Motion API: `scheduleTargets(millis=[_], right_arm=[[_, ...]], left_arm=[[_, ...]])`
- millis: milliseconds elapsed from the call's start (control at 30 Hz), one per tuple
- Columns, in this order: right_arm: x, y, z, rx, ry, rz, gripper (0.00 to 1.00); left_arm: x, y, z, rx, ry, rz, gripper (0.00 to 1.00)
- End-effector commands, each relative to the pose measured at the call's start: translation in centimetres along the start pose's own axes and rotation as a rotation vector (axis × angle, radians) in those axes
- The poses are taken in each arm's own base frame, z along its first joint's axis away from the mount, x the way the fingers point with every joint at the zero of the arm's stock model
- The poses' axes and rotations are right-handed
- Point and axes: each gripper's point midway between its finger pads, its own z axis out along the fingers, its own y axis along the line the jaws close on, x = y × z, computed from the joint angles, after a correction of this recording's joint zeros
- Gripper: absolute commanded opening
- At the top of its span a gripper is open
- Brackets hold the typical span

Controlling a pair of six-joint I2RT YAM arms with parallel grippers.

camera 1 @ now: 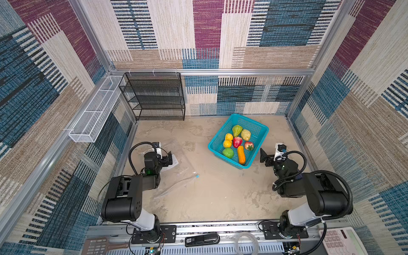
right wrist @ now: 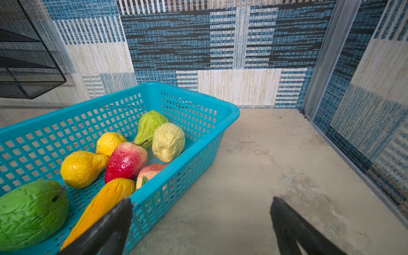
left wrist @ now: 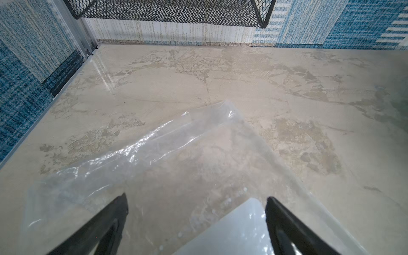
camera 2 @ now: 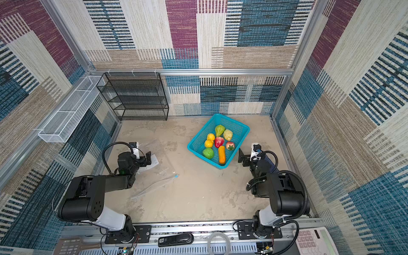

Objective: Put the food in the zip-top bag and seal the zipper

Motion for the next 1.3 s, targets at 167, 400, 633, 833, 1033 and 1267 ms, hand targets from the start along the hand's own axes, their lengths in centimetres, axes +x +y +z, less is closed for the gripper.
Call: scheduleTargets(millis=[167,400,633,833,1033,1267], right_arm=[[-0.9,0.0,0.0,0.004,-0.036,-0.014,0.99],[-0.9,0.0,0.0,0.004,-0.037,-0.015,0.99],[-0.9,-0.1,0.1,0.006,-0.032,-0.014,0.99],[-0.9,0.0,0.0,0.006,-0.036,-0.014,0.99],[-2.2,-2.2,0.6,0.126,-0.009,0.035,0.99],[-5.0,-4.3,0.0,0.258,-0.019,0.097,0.99]], left_arm=[[-0.7,0.0,0.0,0.003,-0.024,0.006,0.99],[-0.6,0.0,0.1,0.002,-0.022,0.006,0.99],[-0.6,0.0,0.0,0.003,-0.022,0.006,0.99],[-0.8,0.0,0.0,0.003,-0.030,0.008,0.99],[-2.0,0.9,-1.8,-0.055,-0.086,-0.015,0.98],[-5.4,1.5,-4.4,-0.140,-0.107,-0.037,0.97]])
